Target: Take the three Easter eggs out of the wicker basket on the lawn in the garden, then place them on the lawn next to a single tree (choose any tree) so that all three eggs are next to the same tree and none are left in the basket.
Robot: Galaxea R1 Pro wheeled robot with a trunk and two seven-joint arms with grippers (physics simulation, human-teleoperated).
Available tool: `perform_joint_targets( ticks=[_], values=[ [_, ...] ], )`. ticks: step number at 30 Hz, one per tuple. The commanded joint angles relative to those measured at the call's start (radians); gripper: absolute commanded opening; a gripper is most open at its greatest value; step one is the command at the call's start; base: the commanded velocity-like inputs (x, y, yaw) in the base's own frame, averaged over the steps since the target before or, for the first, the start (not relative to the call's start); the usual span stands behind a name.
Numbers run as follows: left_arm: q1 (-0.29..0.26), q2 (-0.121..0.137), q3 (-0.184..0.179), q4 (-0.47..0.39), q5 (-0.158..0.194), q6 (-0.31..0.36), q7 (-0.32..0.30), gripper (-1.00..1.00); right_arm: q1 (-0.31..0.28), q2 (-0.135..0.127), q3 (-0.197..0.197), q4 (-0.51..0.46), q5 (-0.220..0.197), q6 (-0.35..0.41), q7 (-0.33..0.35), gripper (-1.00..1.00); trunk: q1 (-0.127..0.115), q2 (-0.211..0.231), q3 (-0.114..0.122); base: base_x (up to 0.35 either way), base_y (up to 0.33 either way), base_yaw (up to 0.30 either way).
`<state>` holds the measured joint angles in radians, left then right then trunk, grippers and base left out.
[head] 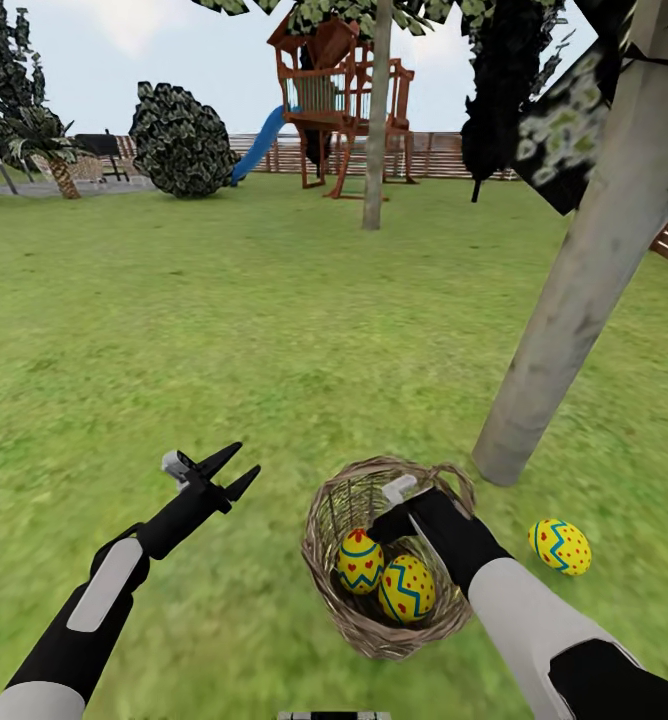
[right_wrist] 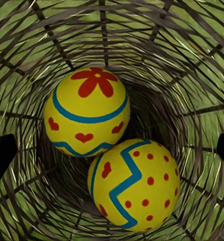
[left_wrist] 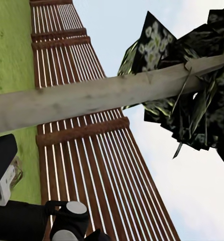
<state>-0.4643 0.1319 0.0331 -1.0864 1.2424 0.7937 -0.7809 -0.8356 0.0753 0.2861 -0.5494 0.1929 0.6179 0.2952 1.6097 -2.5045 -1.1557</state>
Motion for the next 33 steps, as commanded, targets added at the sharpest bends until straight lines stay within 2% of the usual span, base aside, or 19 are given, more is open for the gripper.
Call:
perform_joint_targets(
  ticks=[1,6,20,24,33],
  values=[
    [0.000,0.000,0.000,0.000,0.003,0.005,-0.001,1.00,0.000,0.000,0.000,-0.001,0.011,-0.001,0.007,1.00,0.000,-0.001,-0.005,0.000,0.000,0.000],
    [0.000,0.000,0.002,0.000,0.003,0.005,-0.001,1.00,0.000,0.003,0.002,0.002,0.011,-0.029,0.007,1.00,0.002,-0.002,-0.024,0.000,0.000,0.000],
    [0.000,0.003,0.002,-0.001,0.005,0.006,-0.001,1.00,0.000,0.003,0.001,0.007,0.009,-0.036,0.009,1.00,0.009,-0.005,-0.078,0.000,0.000,0.000],
    [0.000,0.003,0.002,-0.001,0.005,0.006,-0.001,1.00,0.000,0.002,0.001,0.008,0.010,-0.083,0.007,1.00,0.011,-0.006,-0.094,0.000,0.000,0.000],
    [0.000,0.003,0.002,-0.001,0.005,0.005,-0.001,1.00,0.000,0.003,0.001,0.004,0.011,-0.123,0.006,1.00,0.015,-0.008,-0.129,0.000,0.000,0.000]
  ],
)
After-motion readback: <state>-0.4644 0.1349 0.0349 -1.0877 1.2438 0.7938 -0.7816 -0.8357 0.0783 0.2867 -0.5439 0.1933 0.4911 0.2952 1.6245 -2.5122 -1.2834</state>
